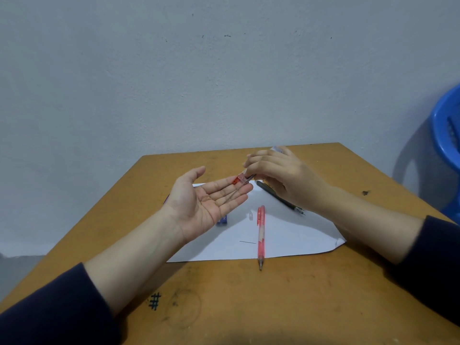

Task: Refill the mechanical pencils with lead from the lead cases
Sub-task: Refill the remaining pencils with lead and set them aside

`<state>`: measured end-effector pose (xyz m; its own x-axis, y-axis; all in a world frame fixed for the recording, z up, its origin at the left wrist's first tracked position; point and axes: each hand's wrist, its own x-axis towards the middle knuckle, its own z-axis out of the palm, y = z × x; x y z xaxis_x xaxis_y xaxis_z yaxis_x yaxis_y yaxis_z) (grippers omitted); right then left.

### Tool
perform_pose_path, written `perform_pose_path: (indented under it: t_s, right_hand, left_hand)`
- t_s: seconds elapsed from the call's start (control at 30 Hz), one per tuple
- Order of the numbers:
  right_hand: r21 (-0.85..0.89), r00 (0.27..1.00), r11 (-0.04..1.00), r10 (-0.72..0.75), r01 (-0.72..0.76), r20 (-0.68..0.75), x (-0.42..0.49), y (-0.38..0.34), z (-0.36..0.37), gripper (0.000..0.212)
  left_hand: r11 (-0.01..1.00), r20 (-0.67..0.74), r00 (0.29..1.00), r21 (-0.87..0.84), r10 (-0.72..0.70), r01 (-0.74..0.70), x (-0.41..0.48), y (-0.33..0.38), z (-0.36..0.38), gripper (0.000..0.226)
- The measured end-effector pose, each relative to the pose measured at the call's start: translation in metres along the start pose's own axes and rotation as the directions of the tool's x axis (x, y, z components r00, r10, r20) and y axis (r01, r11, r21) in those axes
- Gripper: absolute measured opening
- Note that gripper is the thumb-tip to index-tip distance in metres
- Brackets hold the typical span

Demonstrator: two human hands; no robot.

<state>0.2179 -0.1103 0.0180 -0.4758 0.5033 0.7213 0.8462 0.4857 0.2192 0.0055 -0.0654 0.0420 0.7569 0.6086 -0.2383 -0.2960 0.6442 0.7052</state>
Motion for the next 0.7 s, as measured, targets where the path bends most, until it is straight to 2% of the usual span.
perform_pose_path:
  t_s: [0.2,0.33,0.5,0.7]
  right_hand:
    - [0.151,0.993,0.982,0.115,-0.112,-0.008,-0.004,-0.002,0.004,0.018]
    - [0.191,0.989,0.971,0.148,-0.142,-0.021,-0.004,-0.005,0.006,0.018]
    - [0.218,0.988,0.968,0.138,-0.122,-0.062,-0.002,-0.012,0.009,0.016]
    - [0.229,0.979,0.964,0.167,-0.137,-0.119,-0.001,-0.014,0.009,0.014]
  left_hand:
    - [1.0,0.021,1.0,-0.009,0.015,-0.015,0.0,0.002,0.0,0.061]
    - [0.998,0.057,0.998,-0.056,0.041,-0.038,0.0,0.004,-0.001,0.065]
    - [0.992,0.12,0.99,-0.11,0.067,-0.054,-0.001,0.003,0.0,0.069]
    - [0.995,0.141,0.988,-0.084,0.062,-0.05,0.0,0.004,-0.003,0.072]
